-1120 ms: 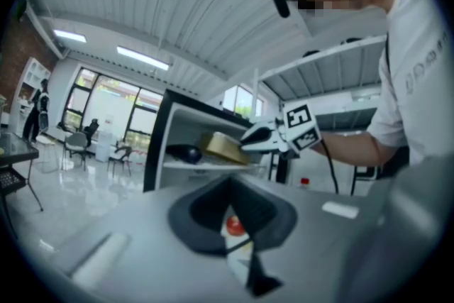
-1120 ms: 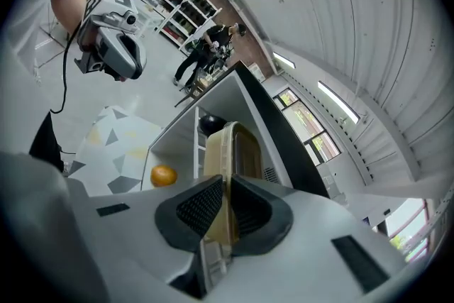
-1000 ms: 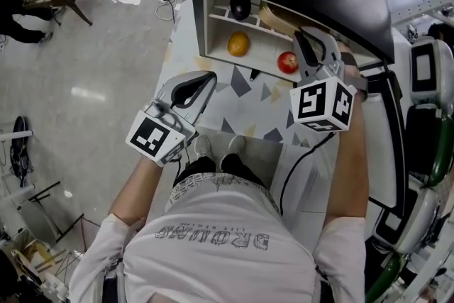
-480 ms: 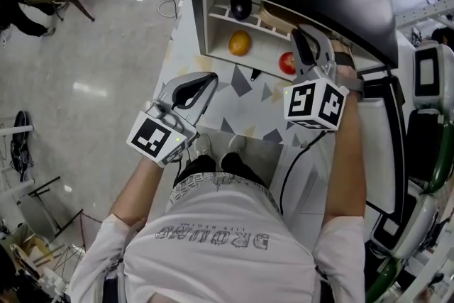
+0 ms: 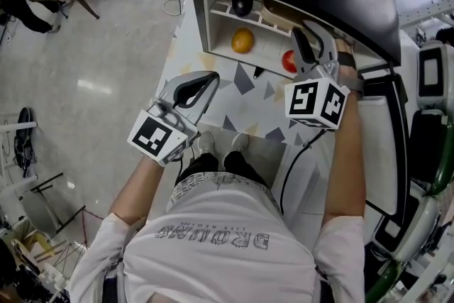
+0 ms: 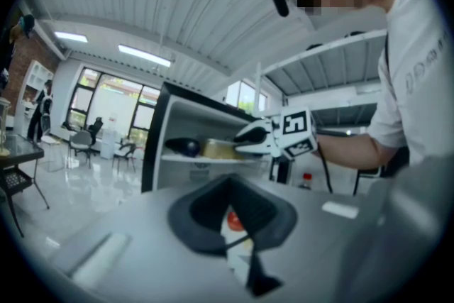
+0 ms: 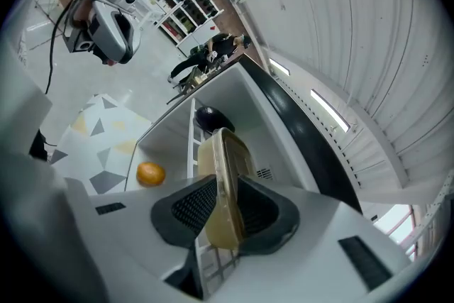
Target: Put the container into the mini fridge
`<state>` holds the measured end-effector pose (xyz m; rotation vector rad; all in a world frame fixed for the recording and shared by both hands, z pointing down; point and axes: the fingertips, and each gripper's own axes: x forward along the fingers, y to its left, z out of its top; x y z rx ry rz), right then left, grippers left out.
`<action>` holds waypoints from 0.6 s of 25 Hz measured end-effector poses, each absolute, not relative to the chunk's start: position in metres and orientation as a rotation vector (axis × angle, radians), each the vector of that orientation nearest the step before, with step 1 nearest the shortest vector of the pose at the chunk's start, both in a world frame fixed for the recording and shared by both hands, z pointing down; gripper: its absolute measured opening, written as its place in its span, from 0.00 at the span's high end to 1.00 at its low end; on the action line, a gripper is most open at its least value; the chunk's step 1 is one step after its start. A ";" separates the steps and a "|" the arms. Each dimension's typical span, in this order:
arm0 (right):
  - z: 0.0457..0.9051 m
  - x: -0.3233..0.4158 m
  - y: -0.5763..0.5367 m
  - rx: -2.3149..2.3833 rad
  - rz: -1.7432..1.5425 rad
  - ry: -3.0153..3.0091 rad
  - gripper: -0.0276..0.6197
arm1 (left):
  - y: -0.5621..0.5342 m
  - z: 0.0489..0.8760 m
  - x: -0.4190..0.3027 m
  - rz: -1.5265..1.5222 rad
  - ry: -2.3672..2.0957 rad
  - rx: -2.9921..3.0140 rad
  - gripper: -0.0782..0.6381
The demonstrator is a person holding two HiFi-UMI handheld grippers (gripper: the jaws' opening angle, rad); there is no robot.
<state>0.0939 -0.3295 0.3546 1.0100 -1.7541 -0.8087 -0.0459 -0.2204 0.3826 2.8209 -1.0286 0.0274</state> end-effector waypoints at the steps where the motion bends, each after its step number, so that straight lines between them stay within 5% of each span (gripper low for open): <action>1: 0.354 0.094 -0.328 1.018 -0.807 -1.762 0.82 | -0.220 0.382 -0.045 0.031 -1.027 2.823 0.88; 15: 0.346 0.106 -0.302 1.140 -0.759 -1.844 0.82 | -0.202 0.376 -0.040 0.087 -0.988 2.864 0.88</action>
